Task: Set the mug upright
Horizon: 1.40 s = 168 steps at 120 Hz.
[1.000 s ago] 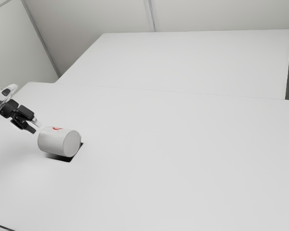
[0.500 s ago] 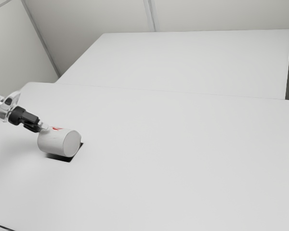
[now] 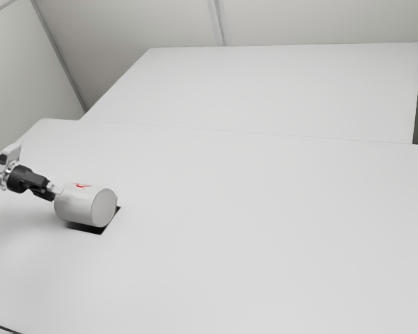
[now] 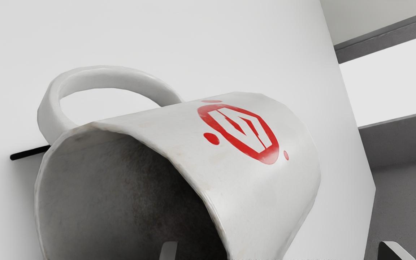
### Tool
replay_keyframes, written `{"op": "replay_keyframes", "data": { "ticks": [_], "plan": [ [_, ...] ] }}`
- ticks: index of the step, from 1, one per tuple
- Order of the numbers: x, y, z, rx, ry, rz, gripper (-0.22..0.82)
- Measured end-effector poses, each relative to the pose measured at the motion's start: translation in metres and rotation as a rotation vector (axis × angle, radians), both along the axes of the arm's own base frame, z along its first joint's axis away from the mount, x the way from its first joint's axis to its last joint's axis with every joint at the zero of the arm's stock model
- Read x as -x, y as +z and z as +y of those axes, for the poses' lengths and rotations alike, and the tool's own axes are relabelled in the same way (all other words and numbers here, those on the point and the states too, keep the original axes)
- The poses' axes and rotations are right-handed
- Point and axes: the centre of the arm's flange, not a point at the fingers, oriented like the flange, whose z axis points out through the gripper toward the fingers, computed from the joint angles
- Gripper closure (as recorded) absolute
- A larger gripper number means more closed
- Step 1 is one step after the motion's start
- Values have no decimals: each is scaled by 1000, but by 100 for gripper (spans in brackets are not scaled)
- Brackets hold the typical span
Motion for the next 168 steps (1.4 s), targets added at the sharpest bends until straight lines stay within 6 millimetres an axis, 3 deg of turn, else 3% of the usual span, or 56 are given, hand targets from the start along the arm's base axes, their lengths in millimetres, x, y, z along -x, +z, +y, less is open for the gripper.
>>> {"op": "replay_keyframes", "data": {
  "ticks": [62,141,168],
  "plan": [
    [-4,-24,-11,64,-2,-30,3],
    [-7,-26,-17,93,9,-66,61],
    [-14,-7,-24,89,-4,-102,73]
  ]
}}
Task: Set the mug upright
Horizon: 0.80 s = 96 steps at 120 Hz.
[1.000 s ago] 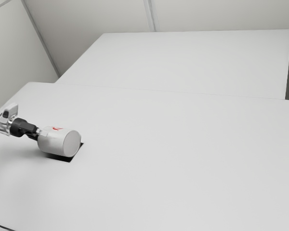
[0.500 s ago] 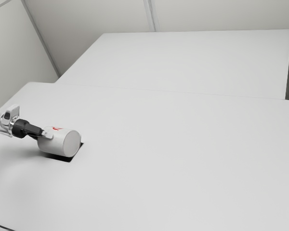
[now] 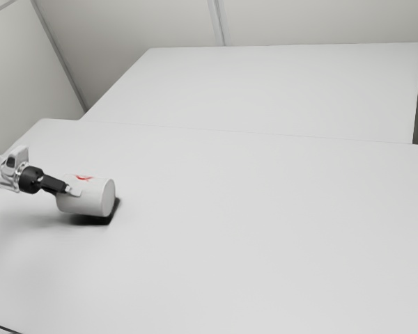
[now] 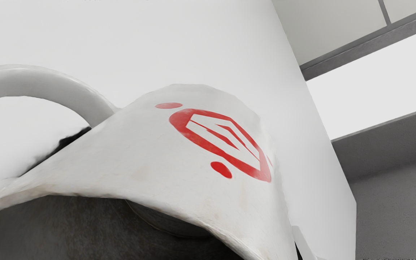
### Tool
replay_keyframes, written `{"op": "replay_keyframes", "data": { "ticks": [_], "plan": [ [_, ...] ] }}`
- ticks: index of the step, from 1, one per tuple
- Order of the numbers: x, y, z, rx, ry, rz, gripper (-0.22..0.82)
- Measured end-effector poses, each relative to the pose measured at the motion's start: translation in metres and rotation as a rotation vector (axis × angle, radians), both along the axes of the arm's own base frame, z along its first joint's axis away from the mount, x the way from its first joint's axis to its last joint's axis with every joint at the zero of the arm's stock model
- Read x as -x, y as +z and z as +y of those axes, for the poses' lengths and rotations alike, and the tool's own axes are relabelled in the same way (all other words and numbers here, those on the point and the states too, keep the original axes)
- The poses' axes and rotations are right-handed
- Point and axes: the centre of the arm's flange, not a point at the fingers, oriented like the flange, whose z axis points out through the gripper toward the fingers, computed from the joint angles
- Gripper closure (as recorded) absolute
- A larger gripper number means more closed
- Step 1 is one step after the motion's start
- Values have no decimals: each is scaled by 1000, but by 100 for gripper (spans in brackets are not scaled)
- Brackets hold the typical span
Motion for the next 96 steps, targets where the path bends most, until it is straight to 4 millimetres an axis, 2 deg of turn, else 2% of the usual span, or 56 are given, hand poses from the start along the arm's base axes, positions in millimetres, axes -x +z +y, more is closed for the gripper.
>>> {"op": "replay_keyframes", "data": {
  "ticks": [28,41,55,67,96],
  "plan": [
    [-19,28,-22,-22,-34,-54,77],
    [-37,50,-45,-61,-72,-86,78],
    [-59,83,-95,-152,-157,-117,78],
    [-66,102,-142,-261,-232,-121,78],
    [-72,124,-244,-688,-403,-147,78]
  ]
}}
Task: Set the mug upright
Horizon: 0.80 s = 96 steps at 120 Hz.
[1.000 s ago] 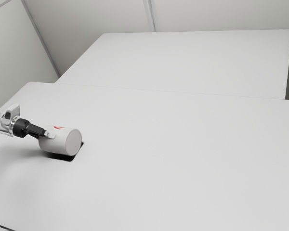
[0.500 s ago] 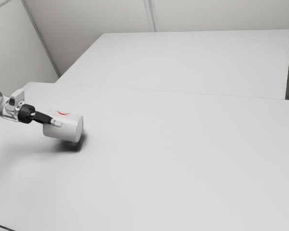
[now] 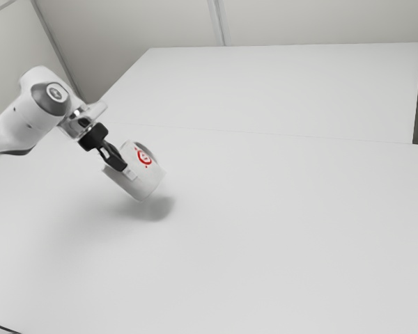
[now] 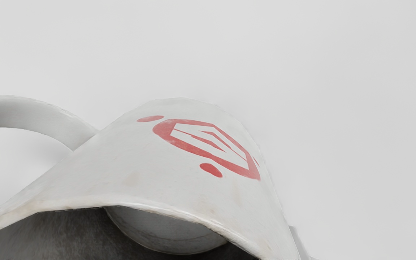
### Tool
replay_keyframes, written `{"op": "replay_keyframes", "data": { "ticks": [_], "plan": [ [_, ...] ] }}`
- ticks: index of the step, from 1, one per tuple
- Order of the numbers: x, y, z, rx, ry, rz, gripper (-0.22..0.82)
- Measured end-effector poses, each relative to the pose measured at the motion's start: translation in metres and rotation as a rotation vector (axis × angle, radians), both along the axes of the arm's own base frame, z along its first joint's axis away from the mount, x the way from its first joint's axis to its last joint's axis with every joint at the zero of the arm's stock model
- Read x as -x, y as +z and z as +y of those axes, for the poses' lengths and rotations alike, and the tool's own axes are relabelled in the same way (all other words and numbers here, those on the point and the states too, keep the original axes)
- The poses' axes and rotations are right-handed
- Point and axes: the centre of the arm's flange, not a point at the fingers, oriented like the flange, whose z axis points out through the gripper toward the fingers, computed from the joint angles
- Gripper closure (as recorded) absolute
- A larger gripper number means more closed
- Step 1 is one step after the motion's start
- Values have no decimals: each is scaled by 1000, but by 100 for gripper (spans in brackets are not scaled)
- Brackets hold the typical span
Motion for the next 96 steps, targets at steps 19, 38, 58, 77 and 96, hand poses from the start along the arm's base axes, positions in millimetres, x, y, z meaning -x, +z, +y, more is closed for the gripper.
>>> {"op": "replay_keyframes", "data": {
  "ticks": [19,38,58,77,96],
  "plan": [
    [-2,3,-47,-239,-74,-72,78],
    [3,-1,-84,-386,-117,-128,78],
    [11,-14,-120,-456,-141,-144,78],
    [23,-21,-151,-474,-148,-147,78],
    [27,-27,-150,-484,-102,-139,78]
  ]
}}
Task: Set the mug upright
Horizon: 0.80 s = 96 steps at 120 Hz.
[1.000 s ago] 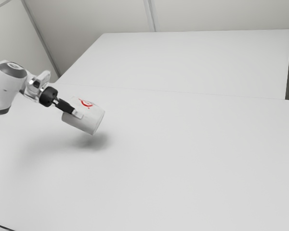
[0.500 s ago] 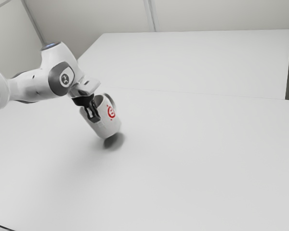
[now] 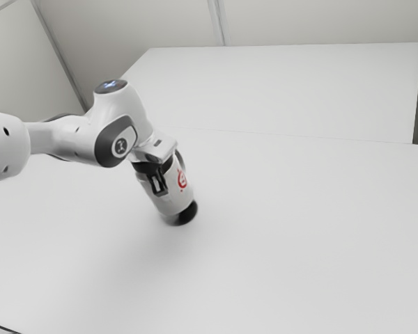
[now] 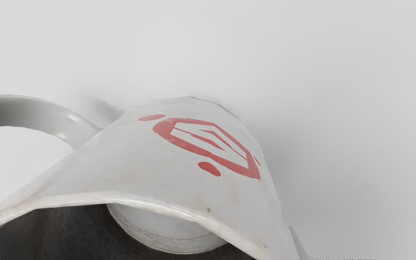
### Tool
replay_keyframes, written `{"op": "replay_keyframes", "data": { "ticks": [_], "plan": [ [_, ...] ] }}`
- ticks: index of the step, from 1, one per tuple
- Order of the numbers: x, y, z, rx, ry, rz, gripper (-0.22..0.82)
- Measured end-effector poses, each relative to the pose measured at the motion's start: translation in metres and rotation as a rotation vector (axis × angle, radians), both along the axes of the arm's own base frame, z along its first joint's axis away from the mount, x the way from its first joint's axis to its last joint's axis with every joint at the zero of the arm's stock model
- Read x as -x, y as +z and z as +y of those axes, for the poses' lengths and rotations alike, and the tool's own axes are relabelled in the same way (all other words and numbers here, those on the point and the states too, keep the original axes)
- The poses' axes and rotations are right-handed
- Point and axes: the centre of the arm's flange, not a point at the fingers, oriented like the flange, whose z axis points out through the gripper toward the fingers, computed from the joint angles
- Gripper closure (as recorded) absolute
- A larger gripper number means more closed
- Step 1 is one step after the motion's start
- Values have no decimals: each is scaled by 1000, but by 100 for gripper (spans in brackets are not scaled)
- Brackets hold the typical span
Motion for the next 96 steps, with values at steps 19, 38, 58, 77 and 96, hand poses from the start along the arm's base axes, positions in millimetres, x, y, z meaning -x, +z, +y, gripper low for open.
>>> {"op": "replay_keyframes", "data": {
  "ticks": [19,38,58,77,96],
  "plan": [
    [-3,0,43,-3,119,-8,78],
    [2,-2,96,-11,246,-8,78],
    [10,0,103,-38,279,-12,78],
    [12,-1,43,-53,185,-13,78],
    [18,-6,50,-58,222,-7,78]
  ]
}}
